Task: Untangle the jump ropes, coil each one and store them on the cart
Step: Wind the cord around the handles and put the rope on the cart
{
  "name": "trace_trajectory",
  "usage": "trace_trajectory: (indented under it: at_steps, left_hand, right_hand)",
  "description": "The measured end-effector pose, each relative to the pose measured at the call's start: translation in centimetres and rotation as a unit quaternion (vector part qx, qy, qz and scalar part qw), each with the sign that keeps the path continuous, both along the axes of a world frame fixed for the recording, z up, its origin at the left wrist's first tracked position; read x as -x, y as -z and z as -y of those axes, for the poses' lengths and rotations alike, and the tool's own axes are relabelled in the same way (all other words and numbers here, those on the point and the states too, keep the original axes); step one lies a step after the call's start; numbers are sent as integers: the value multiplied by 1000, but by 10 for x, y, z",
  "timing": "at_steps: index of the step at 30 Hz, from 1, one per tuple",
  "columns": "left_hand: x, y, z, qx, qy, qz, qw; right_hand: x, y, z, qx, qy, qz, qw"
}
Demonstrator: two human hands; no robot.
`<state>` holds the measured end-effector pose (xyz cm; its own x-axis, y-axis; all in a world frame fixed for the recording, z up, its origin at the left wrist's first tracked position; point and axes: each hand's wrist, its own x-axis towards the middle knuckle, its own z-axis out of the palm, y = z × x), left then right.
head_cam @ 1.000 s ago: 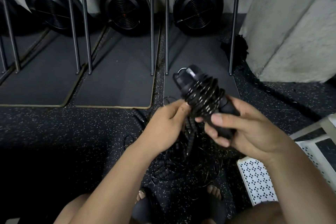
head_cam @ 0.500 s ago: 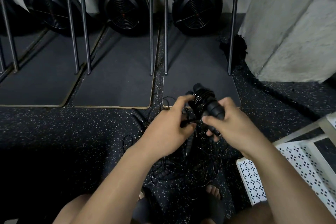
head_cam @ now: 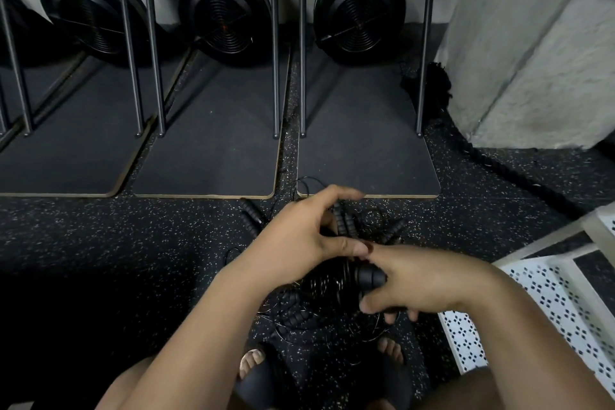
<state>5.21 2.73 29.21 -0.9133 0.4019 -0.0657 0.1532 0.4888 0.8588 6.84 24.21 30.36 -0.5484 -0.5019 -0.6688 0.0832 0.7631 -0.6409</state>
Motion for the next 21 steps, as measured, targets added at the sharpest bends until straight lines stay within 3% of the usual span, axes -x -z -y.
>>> trace_trajectory:
  at_steps: [4, 7, 9, 12, 15, 18, 21]
  left_hand:
    - [1, -5, 4, -74, 20, 55, 996]
    - [5, -11, 8, -129, 53, 105, 985]
    - [5, -4, 8, -166, 36, 128, 977]
    - [4, 16, 6, -287, -62, 195, 936]
    - [-4, 7, -10, -217, -133, 88, 963]
    - [-7, 1, -30, -204, -185, 53, 960]
    - [-7, 6, -38, -136, -210, 9, 968]
  right_hand:
    - [-6, -20, -3, 115, -30, 97, 988]
    - [-7, -33, -9, 233, -32, 156, 959]
    - [-7, -36, -12, 325, -19, 163, 931]
    - [-6, -31, -9, 440, 62, 148, 884]
    - [-3, -26, 0, 487, 191, 129, 842]
    - [-1, -24, 11, 507, 303, 125, 797]
    - [3, -20, 18, 488, 374, 99, 783]
